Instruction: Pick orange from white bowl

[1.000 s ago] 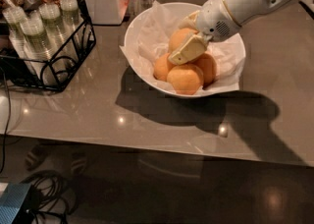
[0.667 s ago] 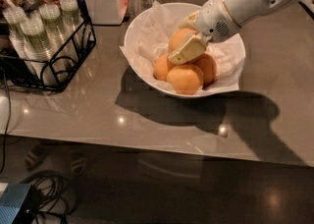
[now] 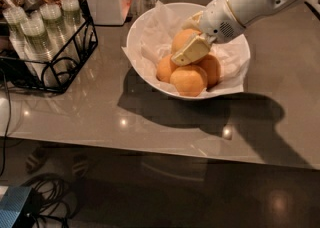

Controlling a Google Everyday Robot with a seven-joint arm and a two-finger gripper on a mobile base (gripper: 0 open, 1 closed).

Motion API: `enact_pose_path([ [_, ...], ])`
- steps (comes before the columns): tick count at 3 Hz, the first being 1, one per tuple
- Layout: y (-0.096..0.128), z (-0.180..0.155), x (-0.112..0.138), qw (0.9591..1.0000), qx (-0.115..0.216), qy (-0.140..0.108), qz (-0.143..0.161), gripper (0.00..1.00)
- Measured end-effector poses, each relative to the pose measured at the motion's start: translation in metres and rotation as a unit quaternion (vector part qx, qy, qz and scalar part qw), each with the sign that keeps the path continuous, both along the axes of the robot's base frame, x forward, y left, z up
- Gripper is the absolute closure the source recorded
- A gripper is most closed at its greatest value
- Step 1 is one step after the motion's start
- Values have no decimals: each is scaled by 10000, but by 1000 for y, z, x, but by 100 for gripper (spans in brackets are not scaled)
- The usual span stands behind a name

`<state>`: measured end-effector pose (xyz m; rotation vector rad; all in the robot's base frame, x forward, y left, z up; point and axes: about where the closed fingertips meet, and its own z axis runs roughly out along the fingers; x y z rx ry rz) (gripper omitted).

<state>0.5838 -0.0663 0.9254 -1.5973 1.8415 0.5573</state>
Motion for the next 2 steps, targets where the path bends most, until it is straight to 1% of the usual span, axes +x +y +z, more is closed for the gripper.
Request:
enact_pose_path([
  [1, 0, 4, 0, 10000, 0, -1, 0, 100],
  [2, -11, 31, -21, 9988, -160, -436, -175, 100],
])
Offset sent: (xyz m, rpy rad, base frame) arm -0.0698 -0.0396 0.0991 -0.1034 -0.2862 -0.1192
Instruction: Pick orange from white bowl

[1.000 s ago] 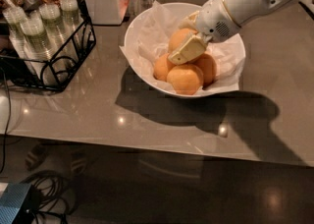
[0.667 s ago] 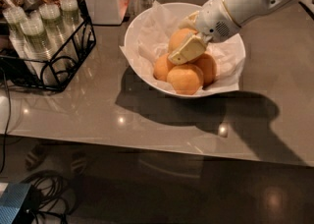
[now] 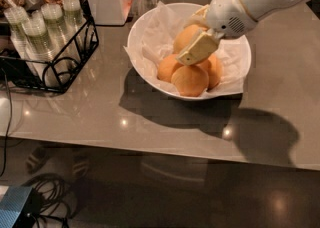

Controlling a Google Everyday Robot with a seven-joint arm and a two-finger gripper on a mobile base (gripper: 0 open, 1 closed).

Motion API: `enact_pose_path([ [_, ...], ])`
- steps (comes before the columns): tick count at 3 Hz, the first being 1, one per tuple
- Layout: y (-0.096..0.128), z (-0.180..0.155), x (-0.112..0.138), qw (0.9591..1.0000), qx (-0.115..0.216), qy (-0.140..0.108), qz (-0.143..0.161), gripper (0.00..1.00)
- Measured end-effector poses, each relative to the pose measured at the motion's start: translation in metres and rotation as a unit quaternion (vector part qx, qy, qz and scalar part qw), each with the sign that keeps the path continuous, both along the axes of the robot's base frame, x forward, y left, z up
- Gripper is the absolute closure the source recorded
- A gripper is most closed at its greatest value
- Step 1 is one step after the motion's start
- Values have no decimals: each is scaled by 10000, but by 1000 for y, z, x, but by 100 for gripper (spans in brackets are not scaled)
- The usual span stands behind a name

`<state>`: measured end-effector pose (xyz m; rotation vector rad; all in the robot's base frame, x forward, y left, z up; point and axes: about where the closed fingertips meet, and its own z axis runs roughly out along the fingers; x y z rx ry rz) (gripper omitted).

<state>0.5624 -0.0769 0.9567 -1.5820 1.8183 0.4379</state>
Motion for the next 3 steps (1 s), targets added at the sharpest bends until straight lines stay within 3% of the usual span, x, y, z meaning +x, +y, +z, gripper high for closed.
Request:
enact_pose_path([
  [1, -16, 33, -24, 9984, -96, -506, -241, 100],
  [3, -33, 74, -66, 9931, -88, -1052, -508, 100],
])
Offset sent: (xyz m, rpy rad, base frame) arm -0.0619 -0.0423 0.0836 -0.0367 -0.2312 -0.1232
